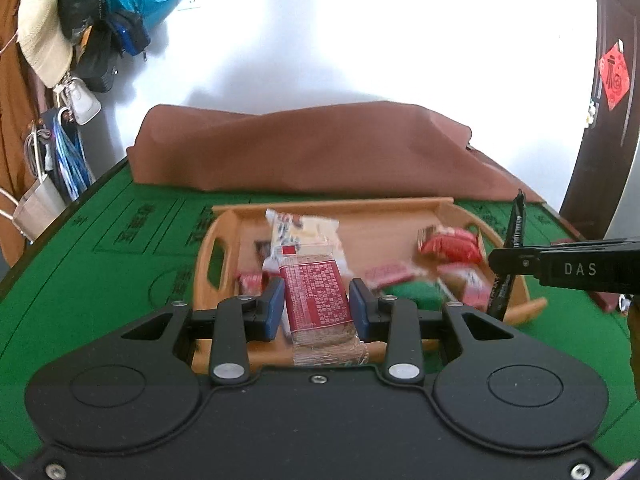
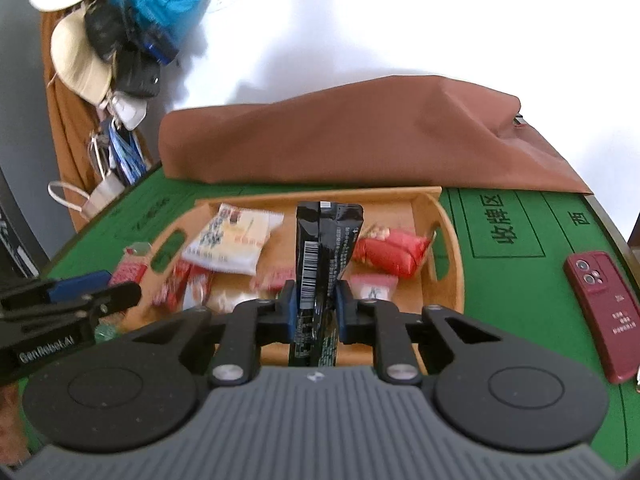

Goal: Organize snacks
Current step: 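Carry both snacks over the wooden tray and open both tools to release them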

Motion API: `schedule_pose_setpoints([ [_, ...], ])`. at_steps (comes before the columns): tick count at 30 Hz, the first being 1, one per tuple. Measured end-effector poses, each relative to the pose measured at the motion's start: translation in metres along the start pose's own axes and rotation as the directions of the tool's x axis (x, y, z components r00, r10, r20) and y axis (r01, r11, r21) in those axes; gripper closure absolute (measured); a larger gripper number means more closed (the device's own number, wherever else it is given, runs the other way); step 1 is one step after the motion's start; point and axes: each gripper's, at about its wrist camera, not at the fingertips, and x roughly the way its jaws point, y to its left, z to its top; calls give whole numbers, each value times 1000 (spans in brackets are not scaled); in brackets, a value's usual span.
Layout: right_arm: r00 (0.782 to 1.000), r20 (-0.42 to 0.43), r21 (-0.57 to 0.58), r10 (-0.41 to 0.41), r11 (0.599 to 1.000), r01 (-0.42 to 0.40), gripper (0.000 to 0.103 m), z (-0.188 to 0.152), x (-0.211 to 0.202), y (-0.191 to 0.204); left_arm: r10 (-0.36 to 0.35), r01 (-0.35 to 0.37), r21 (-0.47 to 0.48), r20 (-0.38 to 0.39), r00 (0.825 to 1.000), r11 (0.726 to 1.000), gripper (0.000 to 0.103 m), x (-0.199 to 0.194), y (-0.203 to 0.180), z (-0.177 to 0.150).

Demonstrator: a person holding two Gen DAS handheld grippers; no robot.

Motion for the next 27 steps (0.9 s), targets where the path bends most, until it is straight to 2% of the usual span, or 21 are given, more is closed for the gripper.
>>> schedule_pose_setpoints([
  [7,999,34,-6,0,1000,0,82,33,9,2,-5,5,1,-20,1000,1000,69,38,-4,28],
  [10,999,29,-19,-30,999,31,82,47,23,1,-39,36,-39,-58,998,999,69,61,-4,37],
  [13,999,-1,-14,-47,999,47,82,60,39,-5,-54,49,-57,-81,995,997,69,82,-7,40],
  [20,995,-95,39,-42,998,46,82,74,90,-23,-38,31,-51,-139,990,998,69,125,-16,37],
  [27,985,-166,40,-53,997,61,82,80,135,-23,-17,8,-49,-186,982,999,69,156,-19,32],
])
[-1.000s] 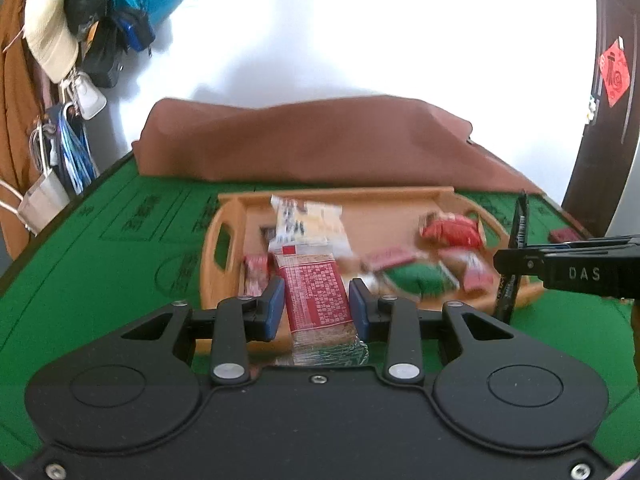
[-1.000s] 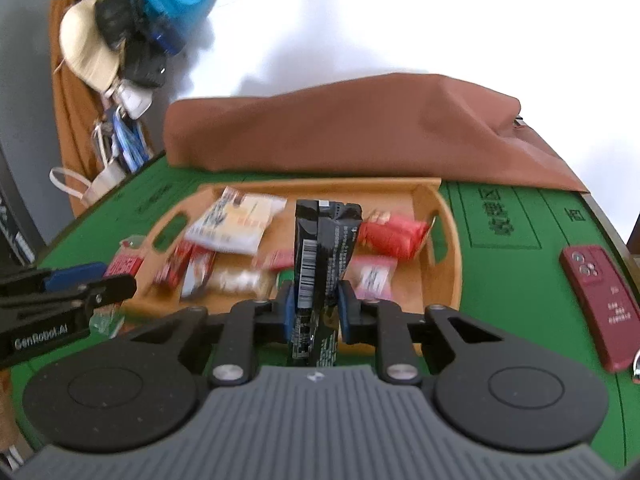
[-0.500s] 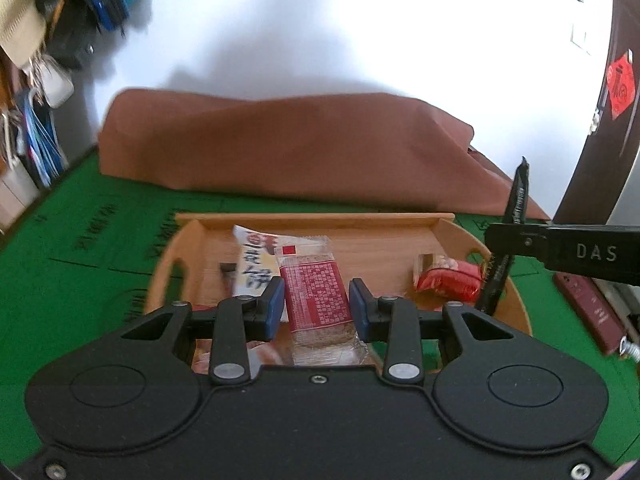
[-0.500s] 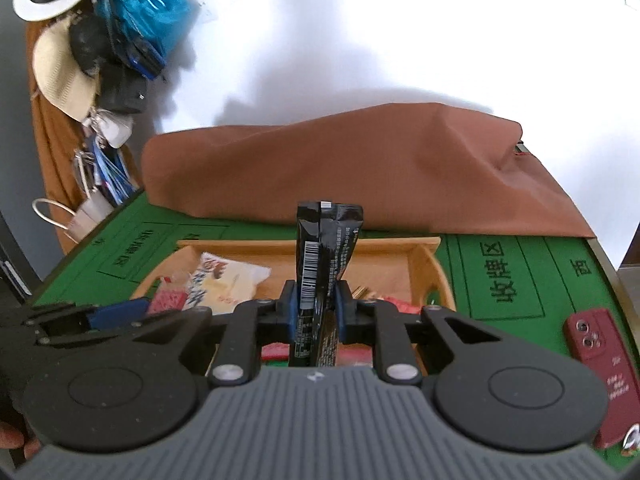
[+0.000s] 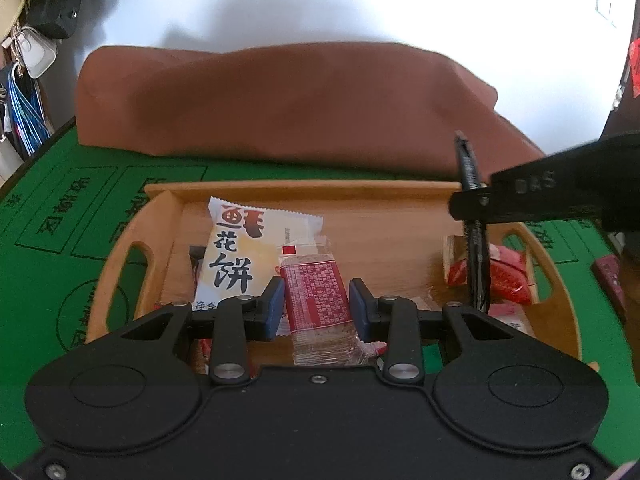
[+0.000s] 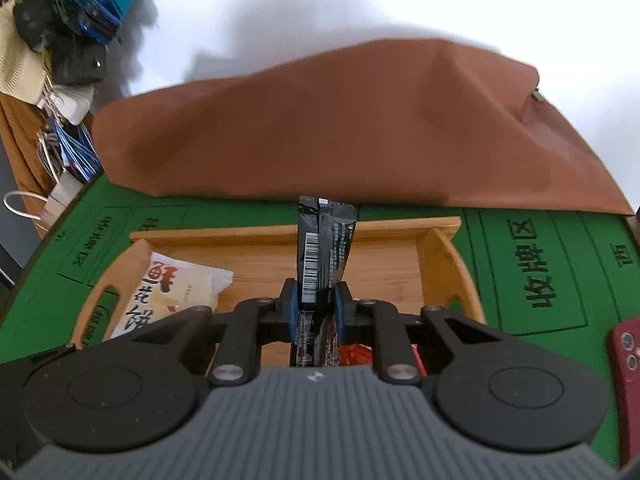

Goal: Organize snacks
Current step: 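Carry both snacks over the wooden tray and open both tools to release them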

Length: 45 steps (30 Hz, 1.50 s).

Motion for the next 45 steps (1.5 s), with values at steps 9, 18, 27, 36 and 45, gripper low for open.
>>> schedule_pose_setpoints([
  [9,997,-72,-10,-23,1000,22,82,-5,41,7,10,-10,23,6,1000,1000,69,9,-2,0],
  [18,996,-84,13,-9,1000,10,81,-5,48,0,5,-6,41,24,1000,999,69,11,-6,-1],
  [27,997,-81,38,17,999,-14,53,-5,46,-8,10,-12,62,29,1000,998,64,16,-16,0],
  [36,998,-47,31,36,999,-34,35,-11,28,-9,36,-39,72,54,998,997,29,0,-13,-1],
  [45,999,11,-33,52,998,-52,26,-29,-13,-2,49,-56,73,102,994,996,16,-41,1,-18],
])
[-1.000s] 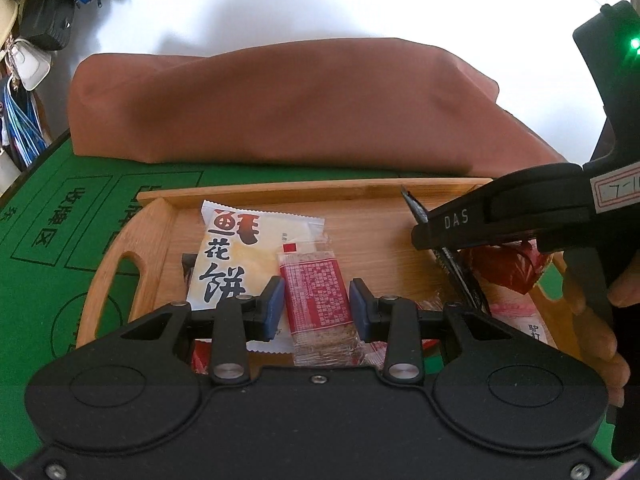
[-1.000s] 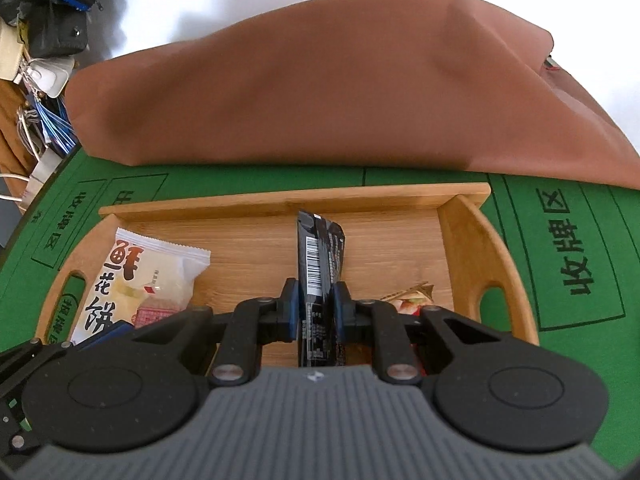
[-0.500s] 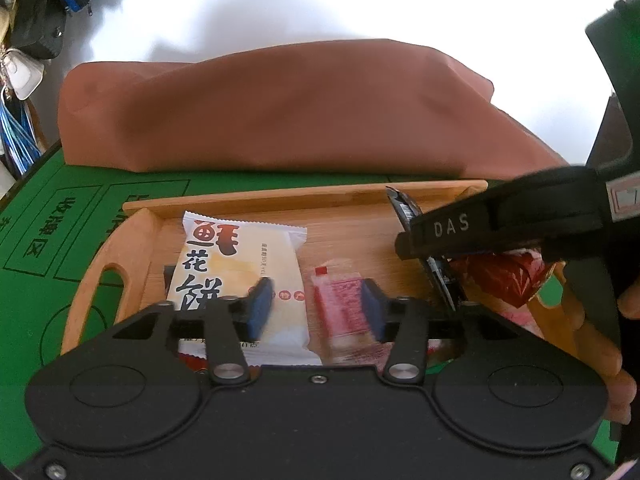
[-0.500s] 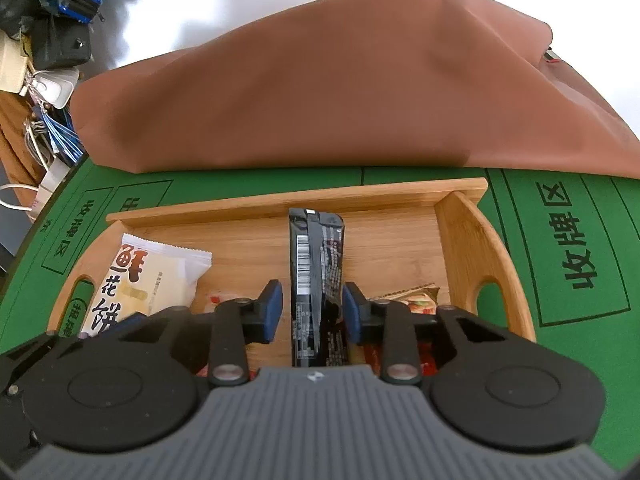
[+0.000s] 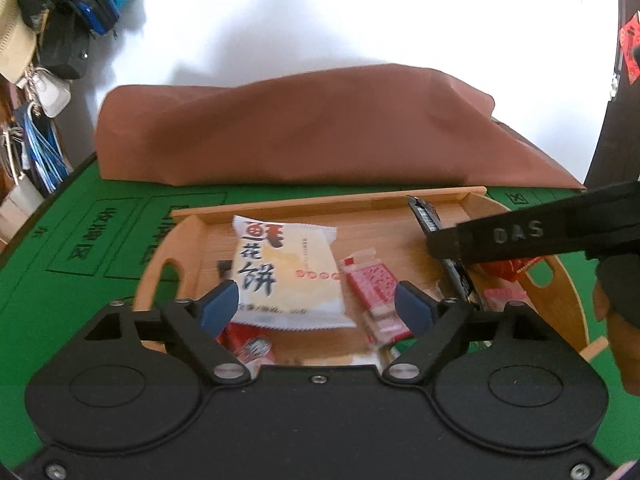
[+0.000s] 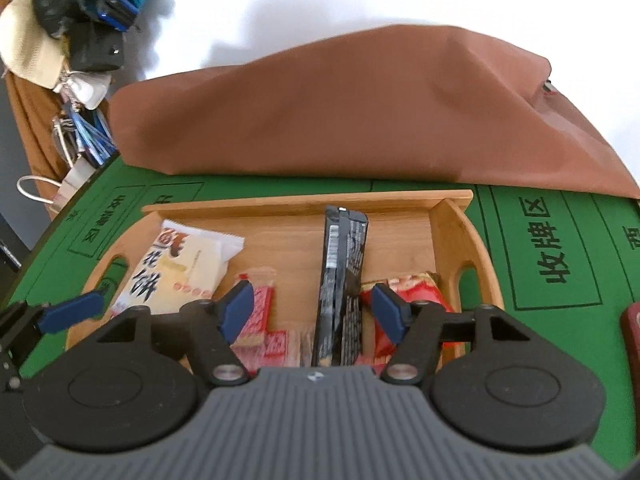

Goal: Organize snacks
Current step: 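Carry both snacks over the wooden tray and open both tools to release them, then move both open tools back over the remaining snacks beside the tray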

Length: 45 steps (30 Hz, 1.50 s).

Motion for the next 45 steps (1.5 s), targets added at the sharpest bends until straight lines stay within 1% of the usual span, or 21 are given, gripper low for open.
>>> schedule_pose_setpoints([
  [3,1000,23,-22,15,1000,-14,22,-10,-16,4,9,-9,-2,18,1000,1000,12,-18,7,-6],
  [8,997,60,-50,43,998,-40,19,-29,-42,10,11,-11,-11,38,999,1000,9,-45,20,-22],
  [13,994,82,-70,78,995,-72,16,-50,-64,17,34,-34,-4,54,998,999,6,-67,29,-43],
  [17,991,100,-102,90,992,-79,13,-71,-79,25,29,-29,-2,44,999,1000,5,-78,35,-60],
  [21,990,99,-122,97,989,-85,12,-92,-88,29,34,-33,-1,23,999,999,5,-85,41,-79],
  [25,990,96,-146,99,986,-84,9,-114,-93,33,49,-48,-9,12,999,999,4,-87,44,-93],
  [28,991,98,-171,88,983,-70,8,-130,-97,37,50,-50,-17,-7,999,999,4,-85,45,-103],
  [32,992,82,-208,93,975,-74,4,-148,-99,42,54,-55,-27,-37,998,998,4,-80,45,-112],
  [36,994,64,-232,93,970,-76,3,-161,-97,45,36,-38,-38,-68,997,999,4,-75,43,-119],
  [40,994,40,-229,97,970,-86,2,-169,-93,47,53,-56,-34,-84,995,998,4,-69,41,-123],
  [45,995,5,-235,95,968,-91,2,-176,-84,50,50,-55,-43,-102,993,998,4,-63,40,-123],
])
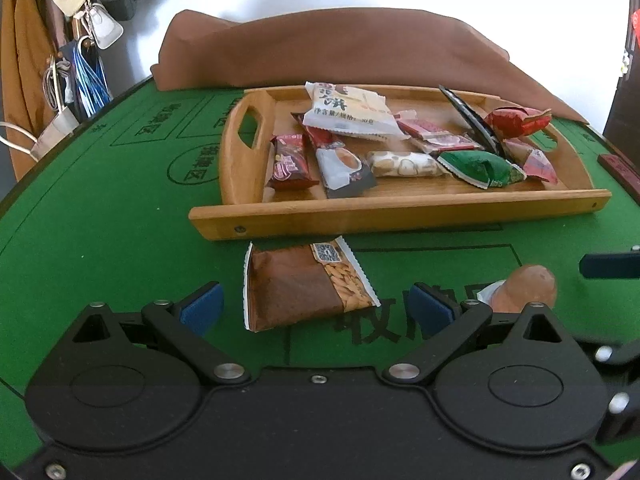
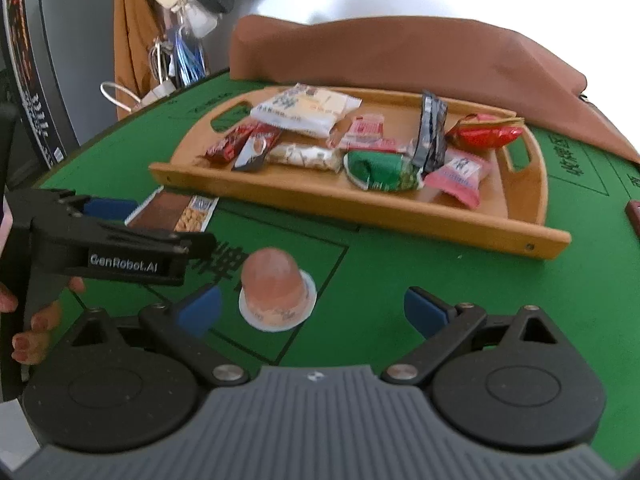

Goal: Organize snacks
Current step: 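Move both open tools back over the remaining snacks beside the tray, then grasp the brown almond snack bar with the left tool while the right tool grasps the pink jelly cup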

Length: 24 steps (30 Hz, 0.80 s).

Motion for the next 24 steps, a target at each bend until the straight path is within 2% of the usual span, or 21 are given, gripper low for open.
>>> schedule_pose_setpoints([
  [10,1000,-14,-59,-15,998,14,0,-2,7,15,-6,5,-24,-17,1000,1000,2,5,1,3],
  [15,998,-30,-98,-48,994,44,0,-3,10,23,-2,2,-29,-26,1000,1000,0,6,1,4],
  [24,998,-31,-90,-56,995,53,0,-2,11,24,6,-7,-33,-25,1000,999,0,7,0,4],
])
